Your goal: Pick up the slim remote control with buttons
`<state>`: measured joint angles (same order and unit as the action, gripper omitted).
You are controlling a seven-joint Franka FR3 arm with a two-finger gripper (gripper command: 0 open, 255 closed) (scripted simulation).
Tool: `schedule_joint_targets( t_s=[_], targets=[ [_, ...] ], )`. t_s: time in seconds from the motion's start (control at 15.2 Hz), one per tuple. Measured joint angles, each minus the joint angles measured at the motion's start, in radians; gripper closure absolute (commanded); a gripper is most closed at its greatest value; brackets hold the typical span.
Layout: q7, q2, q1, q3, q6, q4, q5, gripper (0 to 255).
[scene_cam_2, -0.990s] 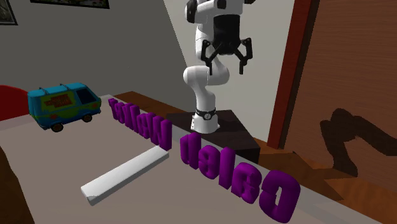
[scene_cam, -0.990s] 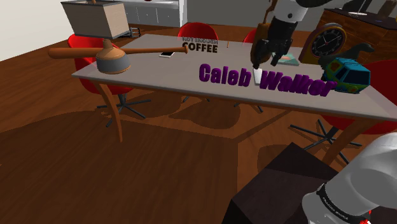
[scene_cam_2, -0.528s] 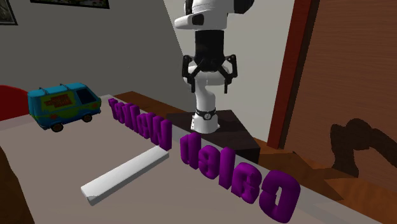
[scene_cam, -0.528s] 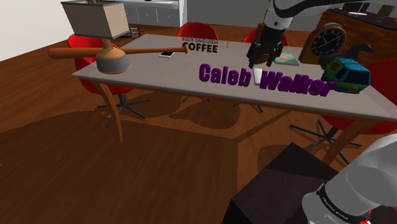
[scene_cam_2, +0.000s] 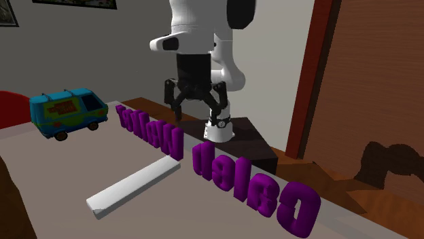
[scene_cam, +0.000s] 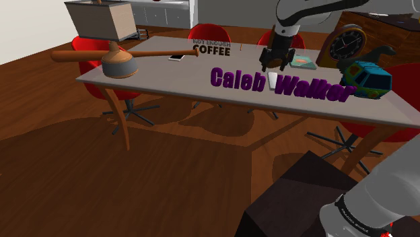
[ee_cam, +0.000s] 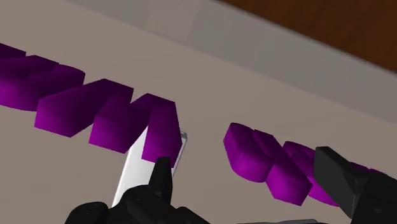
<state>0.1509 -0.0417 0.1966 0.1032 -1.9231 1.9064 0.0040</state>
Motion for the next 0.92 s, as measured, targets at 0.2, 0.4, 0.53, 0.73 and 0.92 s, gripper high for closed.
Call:
schedule_joint_targets(
  t_s=[0.2,0.4,0.53,0.73,0.92],
  targets=[
    [-0.001,0.092,0.025,0.026,0.004,-0.083,0.006,0],
    [0.008,0.195,0.047,0.044,-0.008,-0.161,0.017,0],
    [0.008,0.258,0.066,0.059,-0.008,-0.214,0.025,0],
    [0.014,0.362,0.093,0.076,0.009,-0.321,0.041,0],
    [0.017,0.433,0.115,0.086,0.017,-0.391,0.052,0]
  ],
)
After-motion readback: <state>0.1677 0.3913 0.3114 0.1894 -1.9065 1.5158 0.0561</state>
